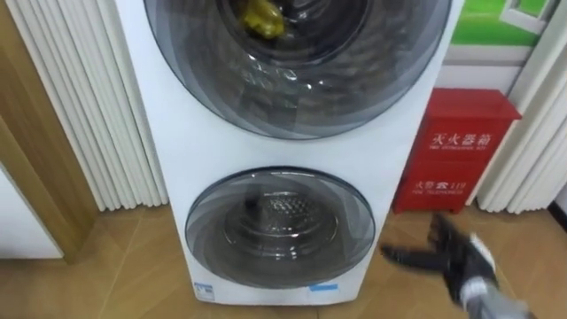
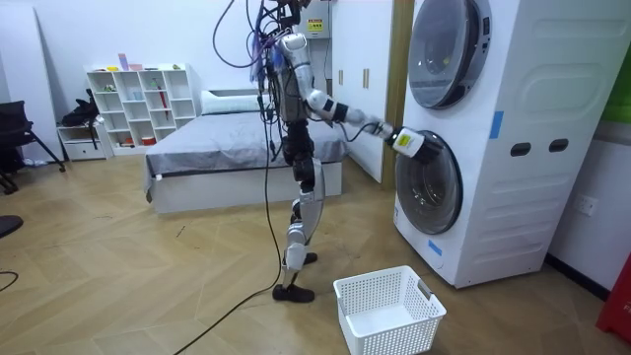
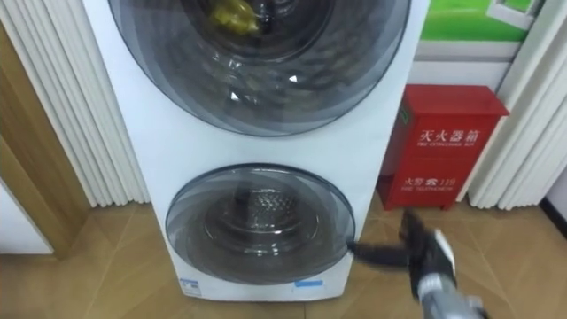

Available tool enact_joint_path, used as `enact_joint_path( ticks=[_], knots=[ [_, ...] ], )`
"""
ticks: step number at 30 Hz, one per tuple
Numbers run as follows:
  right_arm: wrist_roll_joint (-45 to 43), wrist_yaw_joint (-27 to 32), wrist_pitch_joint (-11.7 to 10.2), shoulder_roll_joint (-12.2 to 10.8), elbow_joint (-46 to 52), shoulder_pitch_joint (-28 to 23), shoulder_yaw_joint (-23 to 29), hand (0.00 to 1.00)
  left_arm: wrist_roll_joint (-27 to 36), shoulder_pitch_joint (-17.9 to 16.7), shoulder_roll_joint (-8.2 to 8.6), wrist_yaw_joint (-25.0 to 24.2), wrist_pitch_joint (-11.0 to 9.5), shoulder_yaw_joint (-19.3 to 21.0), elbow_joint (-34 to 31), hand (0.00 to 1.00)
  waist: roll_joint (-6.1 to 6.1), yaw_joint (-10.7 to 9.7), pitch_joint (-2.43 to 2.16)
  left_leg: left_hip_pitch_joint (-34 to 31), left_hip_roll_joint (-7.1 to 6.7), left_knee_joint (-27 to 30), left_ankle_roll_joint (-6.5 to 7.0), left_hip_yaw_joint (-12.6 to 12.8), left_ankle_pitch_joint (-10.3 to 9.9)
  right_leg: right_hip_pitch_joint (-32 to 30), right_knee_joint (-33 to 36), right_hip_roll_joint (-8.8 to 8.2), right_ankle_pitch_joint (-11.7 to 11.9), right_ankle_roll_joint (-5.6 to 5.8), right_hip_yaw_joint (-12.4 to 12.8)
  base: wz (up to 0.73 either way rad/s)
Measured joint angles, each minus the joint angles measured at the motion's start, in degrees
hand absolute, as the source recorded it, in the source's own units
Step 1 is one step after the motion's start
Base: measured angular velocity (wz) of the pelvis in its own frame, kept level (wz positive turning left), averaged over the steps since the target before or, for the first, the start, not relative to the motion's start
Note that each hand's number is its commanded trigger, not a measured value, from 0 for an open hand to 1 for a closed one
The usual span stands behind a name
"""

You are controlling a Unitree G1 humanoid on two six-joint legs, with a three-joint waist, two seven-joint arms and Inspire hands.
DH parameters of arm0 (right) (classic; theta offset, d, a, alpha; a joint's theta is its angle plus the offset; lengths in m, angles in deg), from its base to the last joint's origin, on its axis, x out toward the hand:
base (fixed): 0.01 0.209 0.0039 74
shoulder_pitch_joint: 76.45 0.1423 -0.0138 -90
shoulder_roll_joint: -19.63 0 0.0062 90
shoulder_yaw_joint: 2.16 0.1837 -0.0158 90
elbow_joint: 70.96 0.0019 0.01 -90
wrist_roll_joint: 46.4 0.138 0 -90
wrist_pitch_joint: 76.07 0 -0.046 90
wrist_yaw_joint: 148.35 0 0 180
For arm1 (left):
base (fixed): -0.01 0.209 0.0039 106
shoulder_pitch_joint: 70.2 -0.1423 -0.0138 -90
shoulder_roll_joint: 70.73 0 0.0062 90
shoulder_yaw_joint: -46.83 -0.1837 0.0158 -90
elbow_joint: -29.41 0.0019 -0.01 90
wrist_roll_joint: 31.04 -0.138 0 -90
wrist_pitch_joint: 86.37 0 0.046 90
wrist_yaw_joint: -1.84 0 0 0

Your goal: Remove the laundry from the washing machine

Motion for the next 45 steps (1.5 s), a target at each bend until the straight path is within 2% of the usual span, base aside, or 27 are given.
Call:
enact_joint_path(
  ticks=[3, 6, 8, 10, 12, 14, 19, 20, 27, 31, 36, 38, 39, 40, 41, 42, 43, 44, 45],
  knots=[
    [0.4, 0.8, 0.0, 0.9, 0.6, 4.0, 0.0, 0.0, -0.2, 0.2, -0.56, -0.7, 0.4, -0.1, -0.5, 0.0, -0.27, 1.1, 0.13, -0.2, -0.12, -0.3, 0.07, -0.2, 0.0, 0.0, 0.0, -0.08, 0.0, 0.0, -0.1, 0.04],
    [0.1, 1.8, 0.7, 1.7, 0.6, 8.6, 0.0, 0.0, -2.3, 0.5, -0.81, -0.8, 1.5, -0.1, -0.5, 0.0, -1.17, 1.4, 0.13, -0.4, -0.23, -0.4, 0.11, -0.7, 0.1, -0.1, 0.0, -0.08, 0.0, 0.0, -0.2, 0.09],
    [0.6, 2.0, 0.7, 3.1, 0.5, 11.4, 0.2, 0.0, -2.9, -0.2, -1.42, -0.8, 1.8, -0.1, -0.5, 0.0, -2.19, 1.4, -0.11, -0.3, -0.3, -0.4, 0.11, -1.3, 0.1, 0.0, 0.0, 0.01, 0.0, 0.0, -0.4, 0.14],
    [1.3, 2.2, 0.7, 4.2, 0.4, 13.2, 0.4, 0.0, -3.8, -0.4, -1.73, -0.8, 2.5, -0.1, -0.5, 0.0, -2.67, 1.6, -0.35, -0.2, -0.35, -0.4, 0.11, -1.5, 0.1, 0.1, 0.1, 0.01, 0.0, 0.05, -0.3, 0.09],
    [2.3, 2.3, 0.7, 5.5, 0.3, 14.8, 0.5, 0.0, -4.1, -0.8, -1.85, -0.8, 3.0, -0.1, -0.5, 0.0, -2.64, 1.9, -0.31, 0.0, -0.34, -0.4, 0.11, -1.6, 0.1, 0.1, 0.3, -0.01, 0.1, 0.21, -0.4, -0.02],
    [2.1, 2.7, 0.7, 6.6, -0.9, 16.3, 0.8, 0.0, -5.7, -0.7, -2.17, -0.8, 3.6, -0.1, -0.5, 0.0, -2.35, 2.8, -0.07, 0.6, -0.18, -0.4, 0.11, -2.5, 0.1, 0.1, 1.6, -0.02, 0.1, 0.22, -0.7, 0.0],
    [2.1, 3.1, 1.0, 7.9, -1.0, 17.7, 1.0, 0.0, -6.5, -0.5, -2.4, -1.2, 3.8, 0.2, -0.9, 0.0, -2.39, 3.4, -0.03, 0.3, -0.24, -1.5, 0.11, -2.8, 0.1, -0.5, 1.8, -0.02, 0.1, 0.22, -1.1, 0.05],
    [2.0, 3.6, 1.9, 8.0, -0.2, 18.2, 0.9, 0.0, -7.0, -0.6, -2.41, -1.4, 3.9, 0.6, -0.9, 0.0, -2.46, 3.5, -0.04, 0.0, -0.23, -1.5, 0.11, -2.8, 0.1, -0.9, 1.8, -0.05, 0.1, 0.23, -1.2, -0.06],
    [-0.5, 3.8, 4.0, 10.5, 3.0, 18.6, 0.8, 0.0, -10.1, -0.6, -2.47, -1.7, 4.2, 1.1, -2.4, 0.0, -3.07, 3.4, -0.19, -0.1, -0.31, -1.9, 0.13, -2.8, 0.1, -1.5, 2.1, -0.19, 0.1, 0.23, -1.2, -0.03],
    [-2.5, 4.0, 5.3, 11.4, 6.2, 19.2, 0.8, 0.0, -10.1, -0.8, -2.56, -1.7, 4.2, 1.1, -3.6, 0.0, -3.18, 3.2, -0.28, -0.1, -0.18, -1.9, 0.13, -2.7, 0.1, -1.8, 2.0, -0.12, 0.1, 0.23, -1.2, -0.07],
    [-2.9, 4.9, 5.7, 11.5, 7.4, 19.2, 0.8, 0.0, -10.1, -0.7, -2.59, -1.7, 4.2, 0.5, -4.1, 0.0, -3.19, 3.2, -0.34, 0.4, 0.17, -2.0, 0.11, -3.2, 0.1, -2.5, 4.0, -0.1, 0.1, 0.32, -1.2, -0.04],
    [-2.8, 5.5, 6.4, 11.4, 10.1, 19.2, 0.8, 0.0, -10.1, -1.0, -2.91, -1.5, 4.2, 0.0, -4.3, 0.0, -3.22, 3.3, -0.4, 0.7, 1.1, -2.1, 0.05, -6.6, 0.2, -4.7, 6.5, 0.08, -1.3, 0.95, -0.4, -0.25],
    [-2.9, 5.7, 6.6, 11.5, 11.6, 19.2, 0.9, 0.0, -10.1, -1.1, -3.15, -1.5, 4.1, 0.0, -4.3, 0.0, -3.48, 3.6, -0.47, 0.5, 1.09, -2.0, -0.02, -7.5, 0.1, -5.1, 3.9, 0.7, -1.5, 0.87, 1.0, -0.54],
    [-3.6, 6.0, 6.8, 11.5, 15.7, 19.2, 0.7, 0.0, -10.2, -1.1, -3.34, -1.4, 4.2, 0.2, -4.2, 0.0, -3.94, 4.3, -0.58, -0.3, 0.99, -1.9, -0.6, -8.3, -0.2, -5.6, 0.2, 1.38, 0.3, -0.88, 1.6, -0.39],
    [-5.0, 6.8, 6.8, 11.4, 19.9, 19.2, -0.4, 0.0, -10.1, -1.2, -3.16, -1.4, 4.6, 0.3, -4.2, 0.0, -3.25, 3.4, -0.33, -0.5, 1.3, -2.1, -1.15, -7.8, -0.1, -5.3, 0.2, 1.66, 1.6, -1.45, 0.4, -0.19],
    [-5.1, 7.2, 6.9, 11.4, 21.2, 19.2, -1.0, 0.0, -10.1, -1.5, -3.24, -1.4, 4.6, 0.3, -4.3, 0.0, -3.24, 2.7, -0.34, -0.3, 1.37, -2.4, -1.37, -7.2, 0.1, -5.0, 0.3, 1.7, 1.6, -1.45, -0.4, 0.24],
    [-6.0, 7.9, 6.9, 11.4, 22.9, 19.2, -1.2, 0.0, -10.1, -1.7, -3.26, -1.4, 4.6, 0.1, -4.4, 0.0, -3.09, 2.3, -0.35, 0.7, 1.74, -2.9, -1.45, -5.5, 0.2, -4.1, 0.2, 1.92, 1.6, -1.44, -1.0, 0.25],
    [-6.8, 8.4, 6.9, 11.4, 23.9, 19.1, -1.1, 0.0, -10.0, -1.4, -3.24, -1.4, 4.4, -0.1, -4.4, 0.0, -2.98, 2.4, -0.34, 1.3, 2.06, -3.3, -1.48, -4.0, 0.2, -3.6, 0.1, 2.32, 1.6, -1.42, -0.8, 0.18],
    [-6.8, 8.5, 6.9, 11.4, 24.4, 19.1, -1.1, 0.0, -9.8, -1.3, -3.22, -1.4, 4.4, -0.1, -4.4, 0.0, -2.99, 2.4, -0.33, 1.6, 2.12, -3.3, -1.49, -3.8, 0.2, -3.6, 0.0, 2.63, 1.6, -1.42, -0.5, -0.06]
  ],
)
